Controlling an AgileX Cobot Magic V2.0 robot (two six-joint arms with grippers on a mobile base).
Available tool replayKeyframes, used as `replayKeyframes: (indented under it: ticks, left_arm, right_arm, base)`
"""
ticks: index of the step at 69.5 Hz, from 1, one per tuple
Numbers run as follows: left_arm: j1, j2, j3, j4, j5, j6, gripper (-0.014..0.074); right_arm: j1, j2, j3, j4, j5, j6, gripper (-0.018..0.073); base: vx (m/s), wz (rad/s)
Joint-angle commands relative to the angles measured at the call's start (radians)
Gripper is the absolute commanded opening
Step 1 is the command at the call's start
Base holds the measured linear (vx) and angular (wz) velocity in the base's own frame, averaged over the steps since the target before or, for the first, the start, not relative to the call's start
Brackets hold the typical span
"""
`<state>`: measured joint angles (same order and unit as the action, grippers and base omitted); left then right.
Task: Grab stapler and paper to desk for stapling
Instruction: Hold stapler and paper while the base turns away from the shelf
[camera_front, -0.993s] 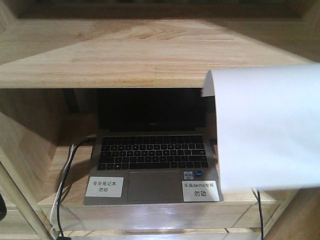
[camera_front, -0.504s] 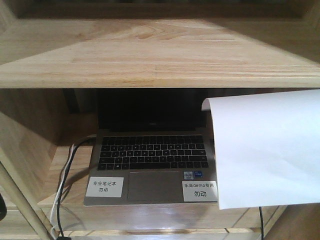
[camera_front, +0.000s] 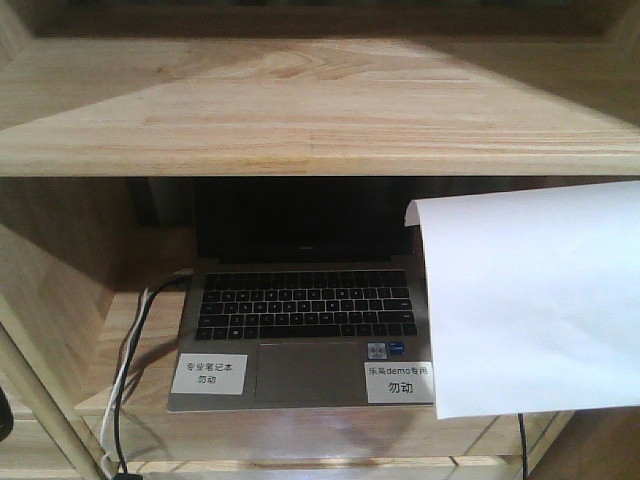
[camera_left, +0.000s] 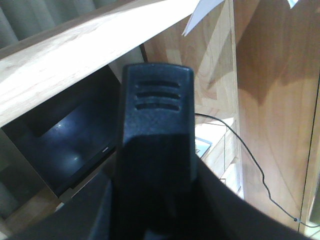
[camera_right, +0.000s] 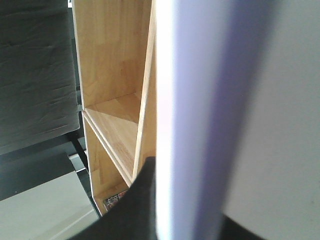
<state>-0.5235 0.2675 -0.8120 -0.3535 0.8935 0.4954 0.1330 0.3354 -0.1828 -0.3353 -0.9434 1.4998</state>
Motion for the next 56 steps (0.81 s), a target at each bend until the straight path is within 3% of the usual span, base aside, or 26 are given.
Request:
replayKeyframes:
  ticks: [1, 56]
  left_arm:
    - [-0.003, 0.016, -0.025, -0.032, -0.107, 0.002, -0.0006]
    - [-0.003, 0.016, -0.025, -0.032, -0.107, 0.002, -0.0006]
  right_arm:
    - [-0.005, 0.009, -0.026, 0.004, -0.043, -0.009, -0.0006]
    - [-0.005, 0.009, -0.026, 0.004, -0.043, -0.009, -0.0006]
  base:
    - [0.00, 0.00]
    - [0.00, 0.00]
